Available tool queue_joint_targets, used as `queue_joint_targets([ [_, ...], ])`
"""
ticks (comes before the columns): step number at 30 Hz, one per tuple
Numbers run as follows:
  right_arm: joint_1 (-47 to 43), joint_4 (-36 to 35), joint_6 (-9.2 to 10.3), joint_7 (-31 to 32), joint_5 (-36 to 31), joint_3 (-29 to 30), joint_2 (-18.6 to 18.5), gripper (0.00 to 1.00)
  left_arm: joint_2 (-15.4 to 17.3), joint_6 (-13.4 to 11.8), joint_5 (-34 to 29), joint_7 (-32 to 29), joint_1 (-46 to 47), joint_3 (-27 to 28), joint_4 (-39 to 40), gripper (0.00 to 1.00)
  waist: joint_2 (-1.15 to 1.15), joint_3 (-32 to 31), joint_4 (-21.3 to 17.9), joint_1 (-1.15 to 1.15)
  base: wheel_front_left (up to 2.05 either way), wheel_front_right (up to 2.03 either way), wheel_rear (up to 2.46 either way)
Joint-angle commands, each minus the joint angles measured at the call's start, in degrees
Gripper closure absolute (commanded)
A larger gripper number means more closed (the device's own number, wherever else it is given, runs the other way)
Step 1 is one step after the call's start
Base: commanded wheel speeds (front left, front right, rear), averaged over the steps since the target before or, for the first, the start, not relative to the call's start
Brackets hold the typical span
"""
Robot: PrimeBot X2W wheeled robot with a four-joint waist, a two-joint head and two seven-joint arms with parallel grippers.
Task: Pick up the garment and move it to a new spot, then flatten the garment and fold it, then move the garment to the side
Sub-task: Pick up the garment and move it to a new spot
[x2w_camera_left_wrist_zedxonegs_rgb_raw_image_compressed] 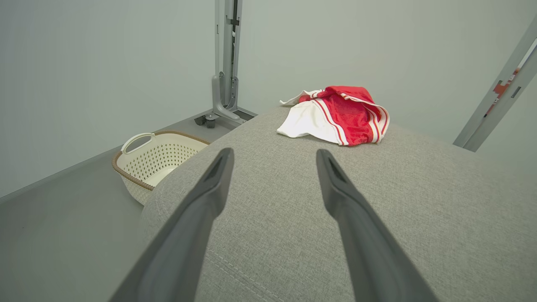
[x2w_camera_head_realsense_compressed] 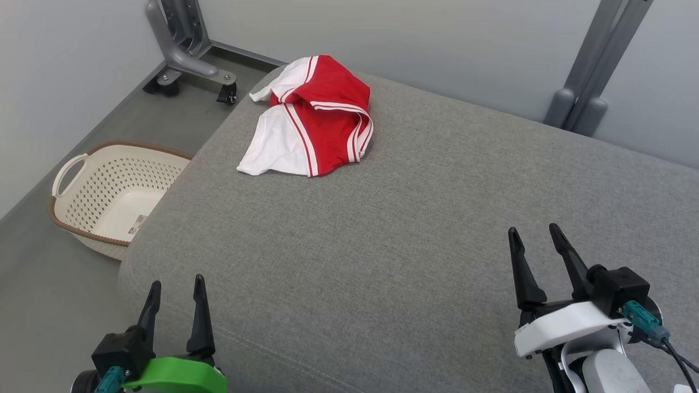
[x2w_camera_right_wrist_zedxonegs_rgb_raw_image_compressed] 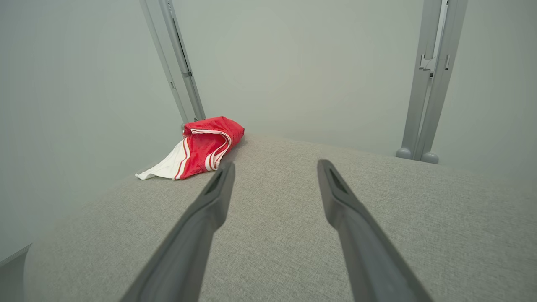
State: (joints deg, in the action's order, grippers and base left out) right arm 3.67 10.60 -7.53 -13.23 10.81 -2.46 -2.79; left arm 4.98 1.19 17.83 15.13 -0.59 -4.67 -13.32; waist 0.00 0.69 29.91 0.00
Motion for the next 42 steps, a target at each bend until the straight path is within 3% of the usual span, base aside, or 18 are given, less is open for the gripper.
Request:
queue_joint_targets([
  [1, -0.5, -0.6, 0.09, -0.2, -0.6, 0.4, -0.2, 0.00, 0.1, 0.0, -0.1, 0.0, 0.2, 0.0, 0.2, 0.00, 0.00, 0.9, -0.8, 0.00, 0.00, 0.00, 0.00],
  [8, 1.2, -5.0, 0.09, 2.2, -4.0, 1.8, -0.2, 0.00, 2.6, 0.6, -0.6, -0.3, 7.7, 0.9, 0.2, 0.00, 0.00, 6.3, -2.7, 0.00, 0.00, 0.00, 0.00],
  [17, 6.3, -15.8, 0.09, 6.7, -9.4, 4.6, -0.2, 0.00, 8.0, 3.2, -2.7, -4.3, 31.1, -0.4, -5.2, 0.00, 0.00, 18.6, -7.3, 0.00, 0.00, 0.00, 0.00],
  [26, 9.7, -26.1, 0.09, 9.6, -12.4, 4.8, -0.2, 0.00, 9.2, 5.4, 0.0, -8.3, 49.8, -2.5, -22.1, 0.00, 0.00, 29.0, -14.8, 0.00, 0.00, 0.00, 0.00],
  [33, 9.1, -30.9, 0.09, 10.6, -13.0, 5.8, -0.2, 0.00, 9.4, 5.9, 1.6, -7.2, 57.3, -3.5, -33.7, 0.00, 0.00, 34.5, -18.6, 0.00, 0.00, 0.00, 0.00],
  [42, 9.3, -32.7, 0.09, 9.2, -11.5, 5.8, -0.1, 0.00, 12.1, 6.2, 2.9, -7.9, 64.7, -3.6, -43.7, 0.00, 0.00, 38.7, -21.4, 0.00, 0.00, 0.00, 0.00],
])
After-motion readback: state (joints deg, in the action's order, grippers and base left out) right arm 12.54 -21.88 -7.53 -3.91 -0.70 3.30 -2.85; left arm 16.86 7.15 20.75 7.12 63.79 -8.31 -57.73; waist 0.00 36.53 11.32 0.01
